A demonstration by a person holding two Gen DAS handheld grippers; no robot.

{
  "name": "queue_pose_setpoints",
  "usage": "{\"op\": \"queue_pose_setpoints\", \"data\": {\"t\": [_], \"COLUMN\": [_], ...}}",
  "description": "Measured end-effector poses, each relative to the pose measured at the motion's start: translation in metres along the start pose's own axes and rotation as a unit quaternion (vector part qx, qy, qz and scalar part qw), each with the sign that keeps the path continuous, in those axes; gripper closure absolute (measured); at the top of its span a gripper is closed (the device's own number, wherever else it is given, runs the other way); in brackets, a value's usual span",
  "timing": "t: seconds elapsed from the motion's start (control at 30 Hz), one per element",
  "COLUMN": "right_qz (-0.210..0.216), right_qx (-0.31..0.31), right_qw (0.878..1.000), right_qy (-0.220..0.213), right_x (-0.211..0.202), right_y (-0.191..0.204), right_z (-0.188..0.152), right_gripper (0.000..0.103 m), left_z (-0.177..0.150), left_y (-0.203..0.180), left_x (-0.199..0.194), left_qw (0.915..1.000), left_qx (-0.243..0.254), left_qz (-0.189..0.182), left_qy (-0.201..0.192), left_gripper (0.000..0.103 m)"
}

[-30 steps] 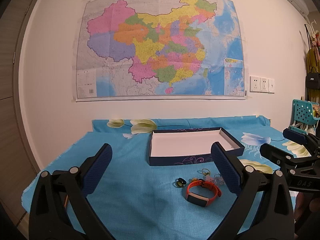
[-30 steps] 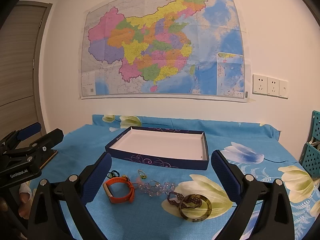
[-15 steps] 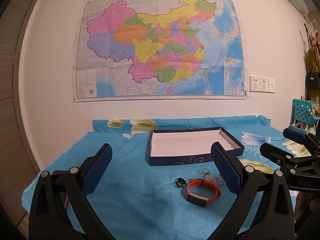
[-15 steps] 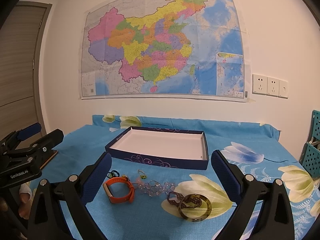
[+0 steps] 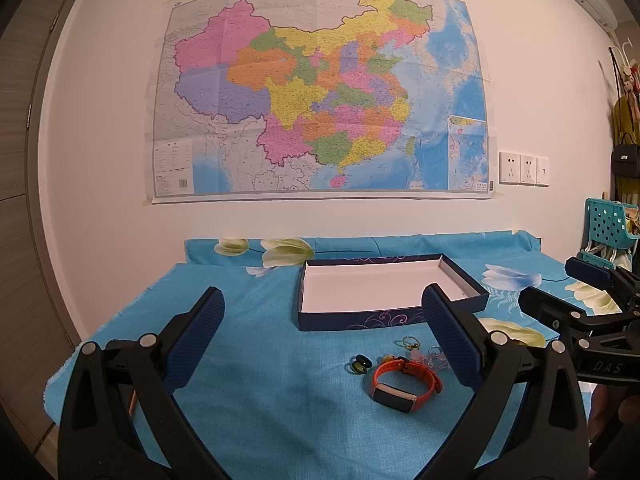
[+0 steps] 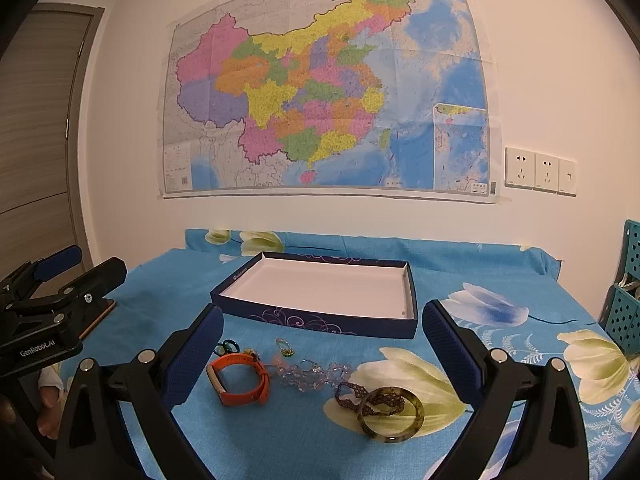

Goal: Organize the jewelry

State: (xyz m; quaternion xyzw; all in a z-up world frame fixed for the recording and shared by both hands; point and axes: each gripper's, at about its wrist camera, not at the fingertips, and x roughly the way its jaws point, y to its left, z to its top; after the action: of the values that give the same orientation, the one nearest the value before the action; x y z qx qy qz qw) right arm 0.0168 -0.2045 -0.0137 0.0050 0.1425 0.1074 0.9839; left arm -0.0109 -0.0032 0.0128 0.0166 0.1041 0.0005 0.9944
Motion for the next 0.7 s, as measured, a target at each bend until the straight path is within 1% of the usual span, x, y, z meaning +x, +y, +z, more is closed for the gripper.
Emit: {"op": "queue_pose_setpoints", "data": {"t": [0.7], "right_qz": [0.002], "right_qx": [0.002], "right_qw": [1.0], "right_qy": [0.006], "right_x": [0.0019], "right_y": [0.0013], "right_z": [-0.0014], "right_gripper": [0.007], "left_z": [-0.0003], "left_y": [-0.0001], "left_x": [-0.0004], "left_qw": [1.0], "left_qx": [0.0], "left_qz": [0.0], "left_qy": [0.0], "left_gripper": [0.006]}}
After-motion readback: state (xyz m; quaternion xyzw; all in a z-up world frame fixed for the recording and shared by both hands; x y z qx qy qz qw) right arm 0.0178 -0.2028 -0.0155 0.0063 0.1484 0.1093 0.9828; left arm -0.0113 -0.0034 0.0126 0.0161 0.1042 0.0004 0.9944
